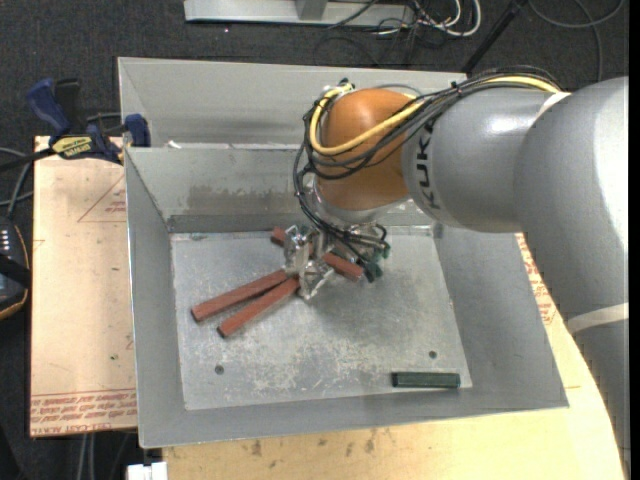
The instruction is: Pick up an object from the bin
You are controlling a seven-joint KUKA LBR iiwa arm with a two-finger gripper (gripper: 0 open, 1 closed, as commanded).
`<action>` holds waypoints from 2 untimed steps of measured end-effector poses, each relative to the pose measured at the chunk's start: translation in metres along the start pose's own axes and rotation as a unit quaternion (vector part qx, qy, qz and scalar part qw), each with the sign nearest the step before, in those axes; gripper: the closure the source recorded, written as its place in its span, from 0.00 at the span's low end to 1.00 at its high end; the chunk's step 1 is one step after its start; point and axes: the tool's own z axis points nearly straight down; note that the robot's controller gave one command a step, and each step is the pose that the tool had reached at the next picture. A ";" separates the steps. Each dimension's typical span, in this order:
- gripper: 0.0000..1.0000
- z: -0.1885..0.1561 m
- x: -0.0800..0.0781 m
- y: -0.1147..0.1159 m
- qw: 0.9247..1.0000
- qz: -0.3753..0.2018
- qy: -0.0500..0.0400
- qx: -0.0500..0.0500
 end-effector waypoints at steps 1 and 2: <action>1.00 0.000 0.000 0.000 1.000 0.000 0.000 0.000; 1.00 -0.190 -0.025 0.008 0.999 -0.039 0.006 -0.003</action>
Offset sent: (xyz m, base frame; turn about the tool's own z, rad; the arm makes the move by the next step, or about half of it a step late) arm 0.0139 0.0221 0.2068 -0.0897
